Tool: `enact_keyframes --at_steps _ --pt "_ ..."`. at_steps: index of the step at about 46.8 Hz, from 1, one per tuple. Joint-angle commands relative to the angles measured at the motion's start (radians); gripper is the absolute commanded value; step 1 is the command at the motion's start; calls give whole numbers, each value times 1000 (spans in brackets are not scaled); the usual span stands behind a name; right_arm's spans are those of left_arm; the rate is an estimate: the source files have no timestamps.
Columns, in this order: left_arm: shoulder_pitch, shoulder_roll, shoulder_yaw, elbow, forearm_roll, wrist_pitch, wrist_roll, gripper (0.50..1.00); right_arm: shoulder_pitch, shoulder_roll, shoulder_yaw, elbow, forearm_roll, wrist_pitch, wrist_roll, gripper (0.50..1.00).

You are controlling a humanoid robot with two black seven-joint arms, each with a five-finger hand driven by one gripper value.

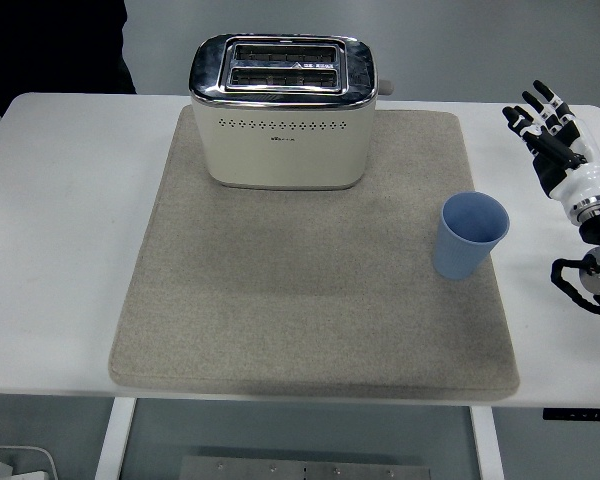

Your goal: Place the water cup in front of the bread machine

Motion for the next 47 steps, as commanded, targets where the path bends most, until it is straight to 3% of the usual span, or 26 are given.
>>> enact_keyframes --at_steps 1,47 --pt "1 0 -1 3 -5 1 0 996 0 1 0 1 0 -1 -1 924" --pt "1 0 -1 6 -8 1 2 996 -31 -38 -6 1 -2 36 -1 924"
